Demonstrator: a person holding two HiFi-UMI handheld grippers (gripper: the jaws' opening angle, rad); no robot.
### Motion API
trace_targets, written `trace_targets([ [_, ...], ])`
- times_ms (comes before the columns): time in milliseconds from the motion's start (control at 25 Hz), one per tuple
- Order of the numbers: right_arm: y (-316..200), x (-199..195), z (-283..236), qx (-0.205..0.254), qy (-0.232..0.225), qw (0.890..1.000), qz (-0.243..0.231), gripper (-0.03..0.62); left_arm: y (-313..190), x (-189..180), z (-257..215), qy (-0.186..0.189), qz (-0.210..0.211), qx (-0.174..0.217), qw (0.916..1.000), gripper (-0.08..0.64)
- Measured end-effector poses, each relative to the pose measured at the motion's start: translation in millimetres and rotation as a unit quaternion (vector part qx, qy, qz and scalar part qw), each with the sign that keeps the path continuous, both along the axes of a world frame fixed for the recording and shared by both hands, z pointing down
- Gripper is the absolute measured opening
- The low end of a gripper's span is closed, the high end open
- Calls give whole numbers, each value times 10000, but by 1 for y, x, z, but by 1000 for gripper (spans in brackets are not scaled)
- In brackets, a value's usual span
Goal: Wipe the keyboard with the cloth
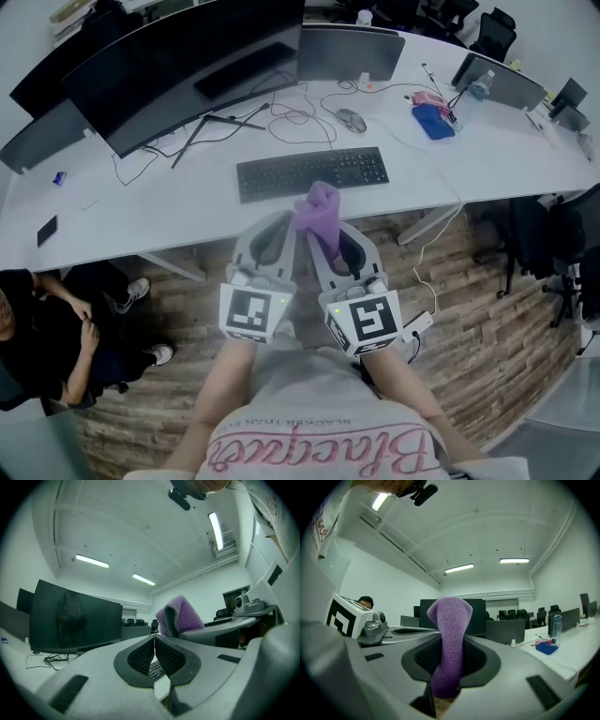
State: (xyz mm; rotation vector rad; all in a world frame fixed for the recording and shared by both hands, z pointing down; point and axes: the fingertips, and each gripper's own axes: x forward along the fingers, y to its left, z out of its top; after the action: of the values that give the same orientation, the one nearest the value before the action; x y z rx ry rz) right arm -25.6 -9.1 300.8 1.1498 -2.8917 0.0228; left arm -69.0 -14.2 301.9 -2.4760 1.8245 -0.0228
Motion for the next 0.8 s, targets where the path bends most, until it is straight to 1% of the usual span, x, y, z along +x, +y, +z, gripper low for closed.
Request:
trace_targets([
  [200, -28, -28, 1, -33, 9, 10000, 7, 91, -26, -32, 0, 14, -9, -11, 10000, 8],
  [400, -45, -46, 5, -84, 64, 9999, -64, 91, -45, -51, 6, 13, -71, -56, 10000, 8],
  [640, -64, -52, 7, -136, -9, 9998, -152, 91, -64, -55, 14, 30, -133, -142, 9998, 7],
  [800, -86, -47, 17, -238, -22, 9993, -273, 91, -86, -50, 26, 95, -281, -244, 9993, 8],
])
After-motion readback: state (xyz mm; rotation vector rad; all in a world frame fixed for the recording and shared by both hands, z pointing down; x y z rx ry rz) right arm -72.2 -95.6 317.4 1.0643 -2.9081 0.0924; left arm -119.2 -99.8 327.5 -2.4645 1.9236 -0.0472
